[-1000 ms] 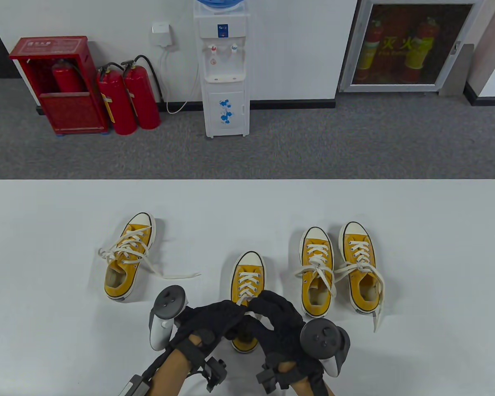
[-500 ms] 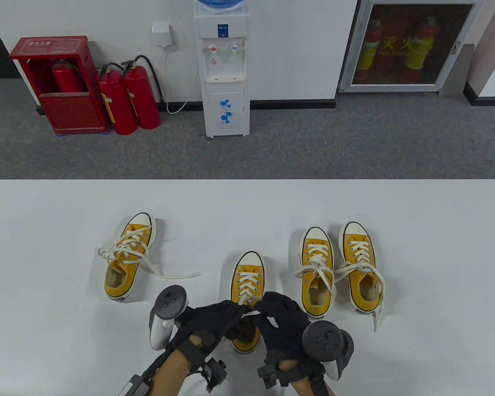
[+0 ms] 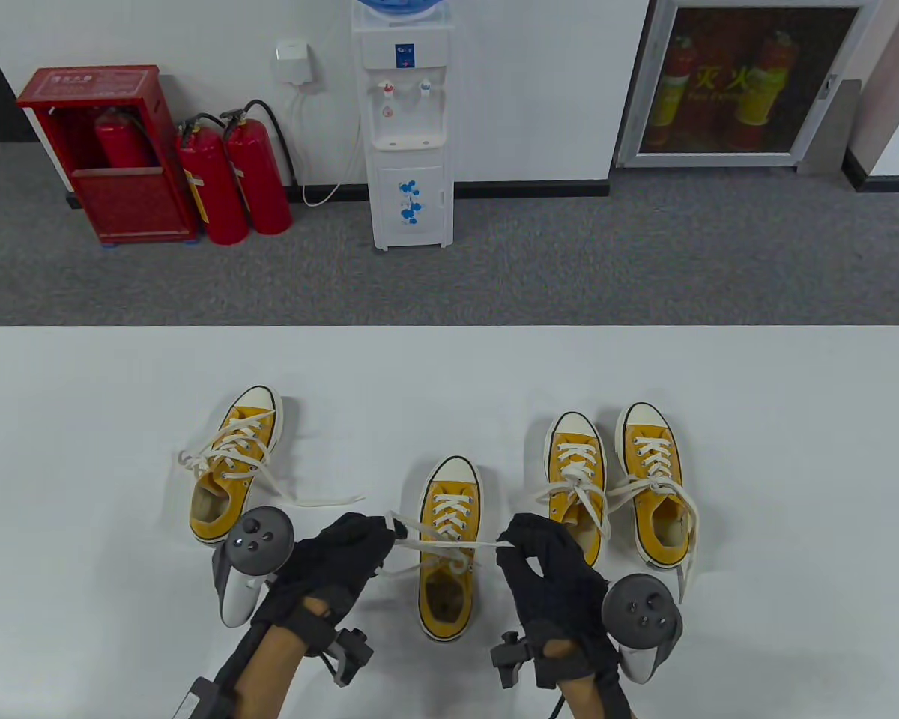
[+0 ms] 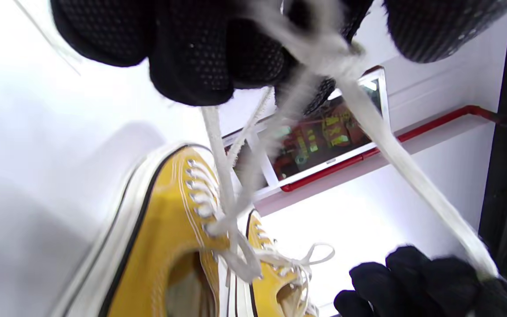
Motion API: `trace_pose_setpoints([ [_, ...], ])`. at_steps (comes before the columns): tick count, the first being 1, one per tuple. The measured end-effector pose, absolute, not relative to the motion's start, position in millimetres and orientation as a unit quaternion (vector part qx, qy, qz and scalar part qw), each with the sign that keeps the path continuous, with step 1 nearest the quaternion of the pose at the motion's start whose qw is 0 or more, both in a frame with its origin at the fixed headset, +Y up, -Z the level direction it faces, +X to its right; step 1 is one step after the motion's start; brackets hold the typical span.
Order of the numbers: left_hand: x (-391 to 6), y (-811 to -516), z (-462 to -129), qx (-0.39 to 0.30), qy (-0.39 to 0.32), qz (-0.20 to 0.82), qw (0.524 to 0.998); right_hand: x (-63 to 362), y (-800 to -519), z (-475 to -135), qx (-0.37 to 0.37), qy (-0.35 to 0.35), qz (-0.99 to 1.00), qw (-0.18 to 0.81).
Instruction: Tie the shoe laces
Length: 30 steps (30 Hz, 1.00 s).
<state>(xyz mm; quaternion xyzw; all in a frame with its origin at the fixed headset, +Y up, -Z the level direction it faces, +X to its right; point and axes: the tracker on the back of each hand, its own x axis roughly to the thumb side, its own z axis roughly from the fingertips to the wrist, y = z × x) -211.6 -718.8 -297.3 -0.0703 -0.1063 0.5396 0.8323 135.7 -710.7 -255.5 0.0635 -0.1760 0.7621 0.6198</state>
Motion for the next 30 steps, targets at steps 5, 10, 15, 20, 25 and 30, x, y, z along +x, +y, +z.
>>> trace_pose_setpoints([
  [5,-241.9,-714.7,-296.4,-0.037,-0.083,0.504,0.859,156.2,-708.3,-257.6,0.029,-0.204,0.758,0.619],
  [10,-260.9,-713.0,-290.2,-0.030,-0.082,0.418,0.904,175.8,-703.6,-256.7,-0.015,-0.248,0.788,0.563],
  [15,-271.7,-710.6,-281.5,-0.013,-0.084,0.337,0.938,199.2,-701.4,-254.9,-0.083,-0.282,0.796,0.530],
  [20,-281.9,-716.3,-277.9,0.012,-0.075,0.300,0.951,225.1,-706.9,-255.0,-0.154,-0.285,0.794,0.515],
  [25,-294.2,-723.2,-275.9,0.028,-0.056,0.267,0.962,243.4,-714.6,-256.9,-0.185,-0.282,0.794,0.506],
  [30,-305.6,-723.0,-274.6,0.035,-0.036,0.276,0.960,251.4,-715.0,-256.0,-0.216,-0.281,0.820,0.449],
])
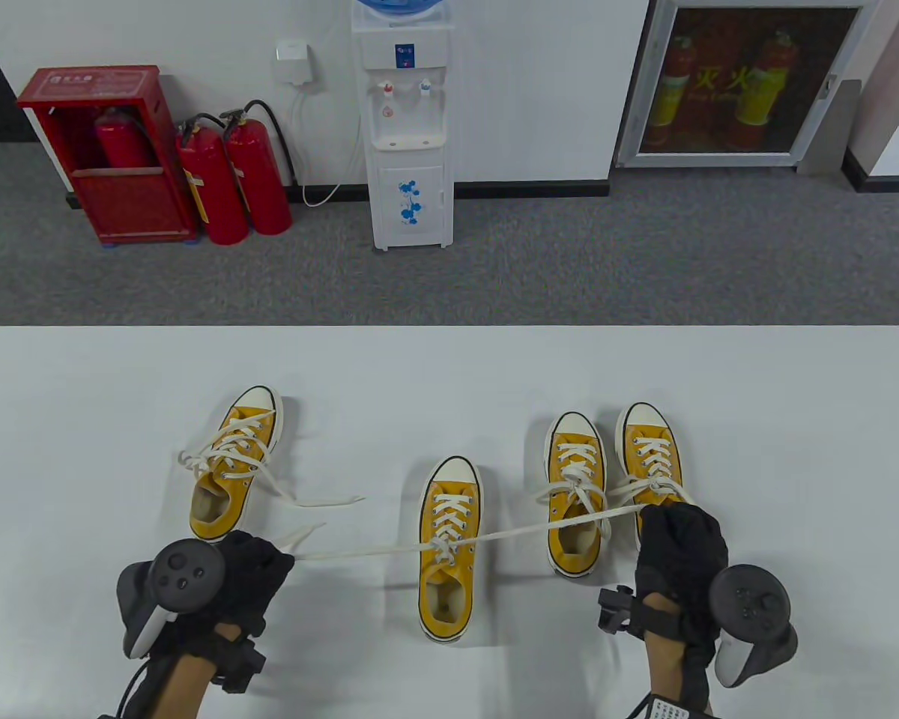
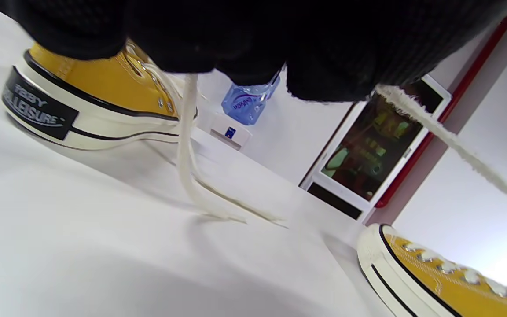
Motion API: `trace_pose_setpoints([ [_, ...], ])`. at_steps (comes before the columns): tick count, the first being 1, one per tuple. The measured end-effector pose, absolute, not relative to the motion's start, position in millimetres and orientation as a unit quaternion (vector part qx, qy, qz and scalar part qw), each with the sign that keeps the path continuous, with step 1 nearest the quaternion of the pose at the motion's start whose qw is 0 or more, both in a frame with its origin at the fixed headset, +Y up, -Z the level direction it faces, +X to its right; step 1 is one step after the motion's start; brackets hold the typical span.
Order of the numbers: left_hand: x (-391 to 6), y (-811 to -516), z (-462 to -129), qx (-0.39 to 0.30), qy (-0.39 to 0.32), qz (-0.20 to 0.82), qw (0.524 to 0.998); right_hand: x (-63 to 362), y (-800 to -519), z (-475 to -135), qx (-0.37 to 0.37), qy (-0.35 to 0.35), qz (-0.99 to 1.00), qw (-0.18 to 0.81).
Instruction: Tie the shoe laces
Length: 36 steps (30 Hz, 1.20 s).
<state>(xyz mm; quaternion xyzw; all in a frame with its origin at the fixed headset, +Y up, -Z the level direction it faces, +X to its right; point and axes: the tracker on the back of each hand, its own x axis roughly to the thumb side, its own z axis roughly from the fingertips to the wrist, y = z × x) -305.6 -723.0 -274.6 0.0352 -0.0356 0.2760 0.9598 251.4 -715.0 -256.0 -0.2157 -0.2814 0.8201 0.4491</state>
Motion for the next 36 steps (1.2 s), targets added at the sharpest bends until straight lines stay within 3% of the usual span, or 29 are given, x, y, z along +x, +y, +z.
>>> trace_pose_setpoints([
  [5,-319.5,-722.8,-273.8,0.030,0.010,0.279,0.960,260.6,-720.7,-256.6,-0.254,-0.258,0.822,0.440],
  [12,-323.0,-727.4,-277.5,0.008,0.026,0.223,0.975,278.7,-731.0,-257.0,-0.291,-0.238,0.822,0.428],
  [22,-328.1,-733.2,-279.6,-0.012,0.041,0.232,0.972,292.4,-741.5,-254.9,-0.344,-0.228,0.816,0.404],
  [31,-321.3,-735.5,-279.5,-0.005,0.033,0.212,0.977,283.7,-746.5,-263.2,-0.318,-0.182,0.848,0.383],
  [36,-317.9,-736.0,-280.0,0.003,0.030,0.202,0.979,270.6,-737.0,-265.0,-0.287,-0.206,0.864,0.358],
])
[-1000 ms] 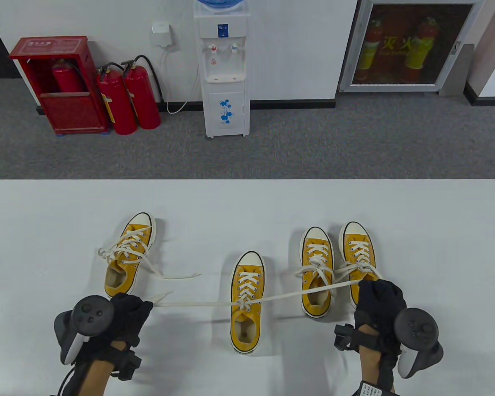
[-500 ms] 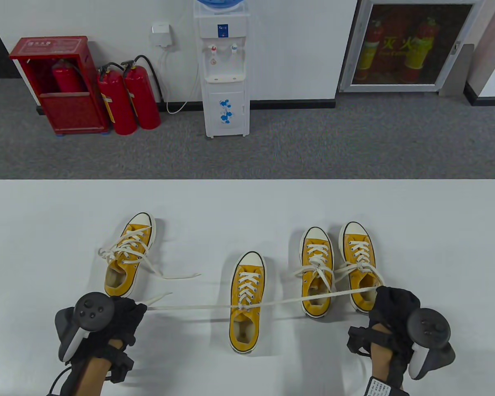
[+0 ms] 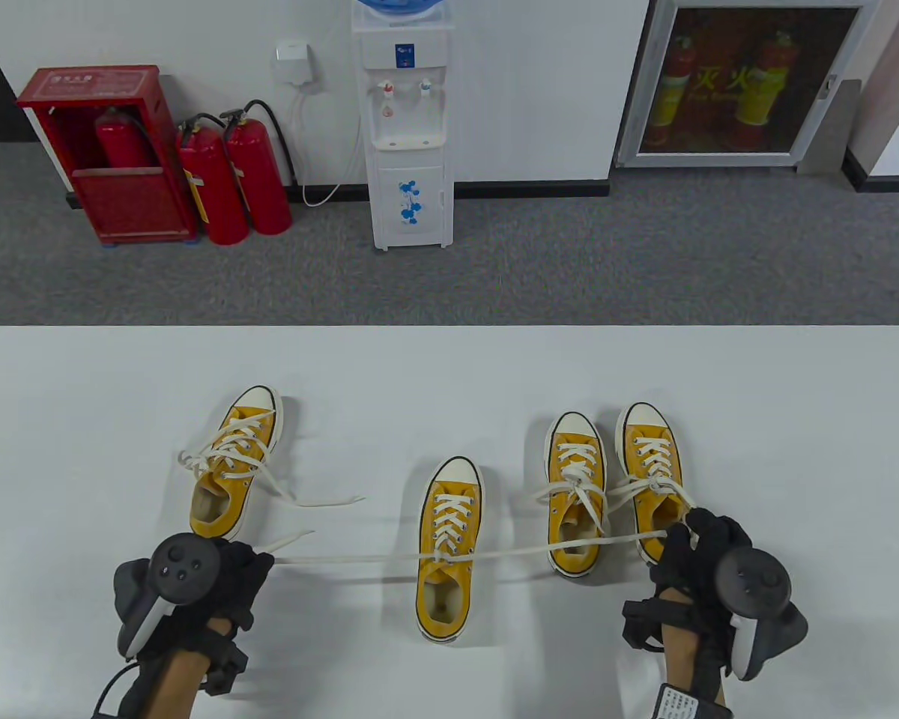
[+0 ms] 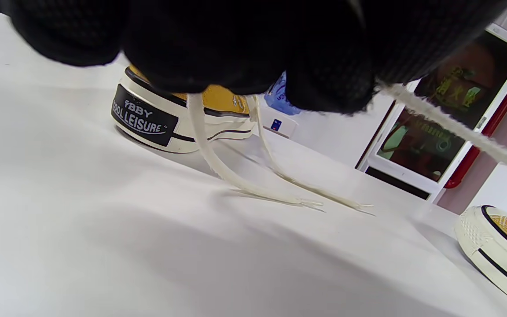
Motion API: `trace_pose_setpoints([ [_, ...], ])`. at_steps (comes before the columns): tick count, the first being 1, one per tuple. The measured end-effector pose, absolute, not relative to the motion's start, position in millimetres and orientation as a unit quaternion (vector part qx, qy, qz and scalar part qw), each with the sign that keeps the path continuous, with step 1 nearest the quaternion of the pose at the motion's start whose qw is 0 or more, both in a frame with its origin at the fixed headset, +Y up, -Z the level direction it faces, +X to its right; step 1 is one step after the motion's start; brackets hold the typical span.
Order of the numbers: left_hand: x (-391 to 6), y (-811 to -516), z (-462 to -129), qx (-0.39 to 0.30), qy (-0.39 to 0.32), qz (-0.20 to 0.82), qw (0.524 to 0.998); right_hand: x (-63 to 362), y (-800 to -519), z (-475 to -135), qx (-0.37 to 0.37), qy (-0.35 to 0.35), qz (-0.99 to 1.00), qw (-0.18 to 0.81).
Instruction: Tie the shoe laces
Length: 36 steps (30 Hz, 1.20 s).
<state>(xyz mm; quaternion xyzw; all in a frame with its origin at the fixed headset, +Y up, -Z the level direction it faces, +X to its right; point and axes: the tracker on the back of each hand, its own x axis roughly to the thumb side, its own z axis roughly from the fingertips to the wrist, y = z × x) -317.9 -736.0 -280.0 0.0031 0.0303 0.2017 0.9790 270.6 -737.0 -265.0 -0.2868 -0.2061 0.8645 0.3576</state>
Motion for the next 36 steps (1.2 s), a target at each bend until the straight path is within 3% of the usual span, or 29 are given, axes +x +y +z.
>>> trace_pose_setpoints([
  [12,-297.6,-731.5,-275.3,0.043,-0.006,0.174,0.984,187.5,-712.5,-270.7,-0.075,-0.176,0.943,0.271],
  [21,-285.5,-734.2,-275.1,0.043,-0.024,0.152,0.987,120.8,-721.2,-267.7,0.079,-0.120,0.967,0.209],
  [30,-281.5,-735.0,-275.5,0.038,-0.032,0.148,0.988,79.9,-748.1,-276.5,0.100,-0.039,0.992,0.073],
  [36,-280.9,-734.1,-274.8,0.032,-0.031,0.150,0.988,78.0,-747.5,-275.0,0.092,-0.078,0.989,0.090],
])
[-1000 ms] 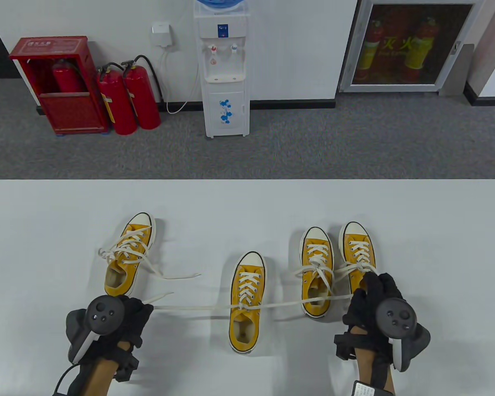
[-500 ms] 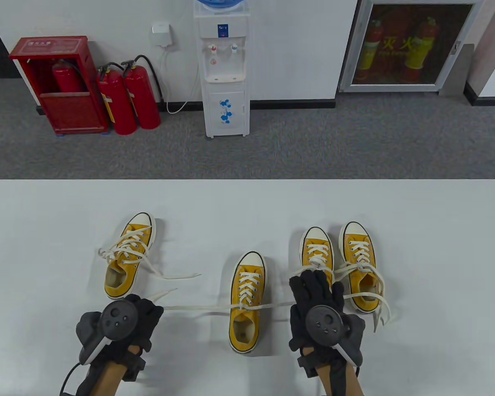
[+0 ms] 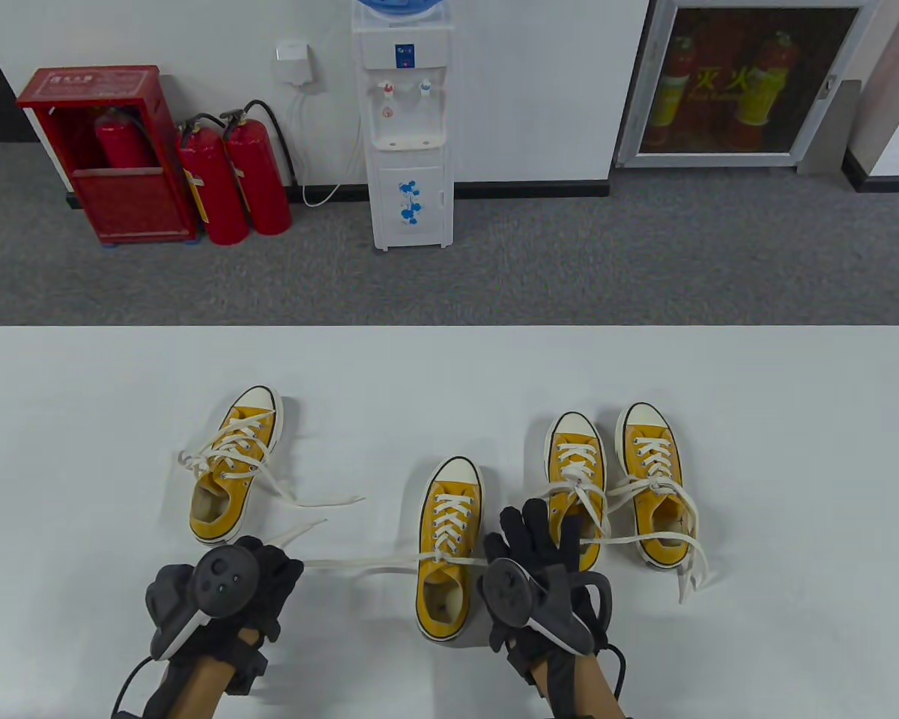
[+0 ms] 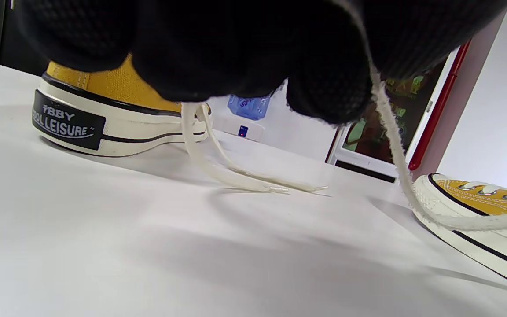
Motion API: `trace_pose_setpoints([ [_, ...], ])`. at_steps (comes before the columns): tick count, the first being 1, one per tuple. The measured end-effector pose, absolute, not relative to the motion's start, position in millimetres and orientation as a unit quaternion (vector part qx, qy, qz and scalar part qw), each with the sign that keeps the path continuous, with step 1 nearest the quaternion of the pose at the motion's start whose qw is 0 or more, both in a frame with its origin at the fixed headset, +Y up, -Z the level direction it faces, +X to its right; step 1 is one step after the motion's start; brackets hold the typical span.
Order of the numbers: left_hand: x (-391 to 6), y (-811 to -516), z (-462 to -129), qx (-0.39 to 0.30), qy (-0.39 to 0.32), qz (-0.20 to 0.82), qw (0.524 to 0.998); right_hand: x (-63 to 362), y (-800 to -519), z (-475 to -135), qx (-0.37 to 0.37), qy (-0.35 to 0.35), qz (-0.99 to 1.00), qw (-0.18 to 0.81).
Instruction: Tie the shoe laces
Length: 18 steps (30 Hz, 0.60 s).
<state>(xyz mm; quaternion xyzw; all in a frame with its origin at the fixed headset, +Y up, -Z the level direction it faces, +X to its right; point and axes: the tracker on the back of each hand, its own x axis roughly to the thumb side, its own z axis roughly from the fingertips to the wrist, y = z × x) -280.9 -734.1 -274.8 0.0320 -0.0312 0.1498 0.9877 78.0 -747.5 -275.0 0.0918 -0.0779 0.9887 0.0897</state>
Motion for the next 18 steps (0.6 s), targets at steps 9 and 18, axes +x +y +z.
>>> trace_pose_setpoints([
  [9,-282.2,-733.1,-274.7,0.032,-0.031,0.154,0.987,105.1,-733.3,-269.6,0.080,-0.092,0.952,0.282],
  [18,-281.4,-734.7,-275.0,0.032,-0.034,0.161,0.986,117.3,-734.6,-271.9,0.088,-0.047,0.850,0.518],
])
